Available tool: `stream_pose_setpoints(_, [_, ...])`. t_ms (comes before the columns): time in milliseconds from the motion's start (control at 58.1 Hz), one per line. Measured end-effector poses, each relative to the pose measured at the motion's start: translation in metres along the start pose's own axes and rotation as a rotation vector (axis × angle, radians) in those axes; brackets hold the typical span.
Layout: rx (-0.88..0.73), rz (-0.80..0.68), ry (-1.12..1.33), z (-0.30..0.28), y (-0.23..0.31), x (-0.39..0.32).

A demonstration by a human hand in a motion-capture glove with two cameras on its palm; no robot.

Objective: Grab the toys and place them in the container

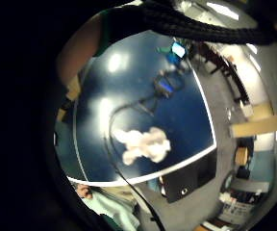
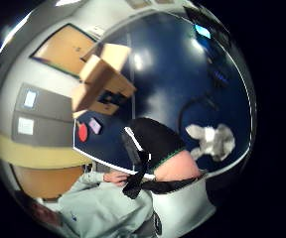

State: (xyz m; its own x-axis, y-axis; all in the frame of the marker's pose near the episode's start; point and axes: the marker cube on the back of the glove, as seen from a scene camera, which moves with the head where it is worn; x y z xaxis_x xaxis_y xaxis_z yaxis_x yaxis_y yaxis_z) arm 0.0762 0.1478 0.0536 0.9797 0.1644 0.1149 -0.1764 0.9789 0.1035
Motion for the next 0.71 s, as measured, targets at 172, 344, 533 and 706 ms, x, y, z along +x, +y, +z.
stream_pose_setpoints(172, [-0.165,0.131,0.093,0.088,0.011,0.069])
stream_pose_setpoints(344, [-0.386,0.216,0.108,0.143,0.036,0.077])
stream_pose_setpoints(533, [-0.296,0.1,0.271,0.159,0.022,0.076])
stream_pose_setpoints(706, [-0.556,0.013,0.266,0.148,0.022,0.057])
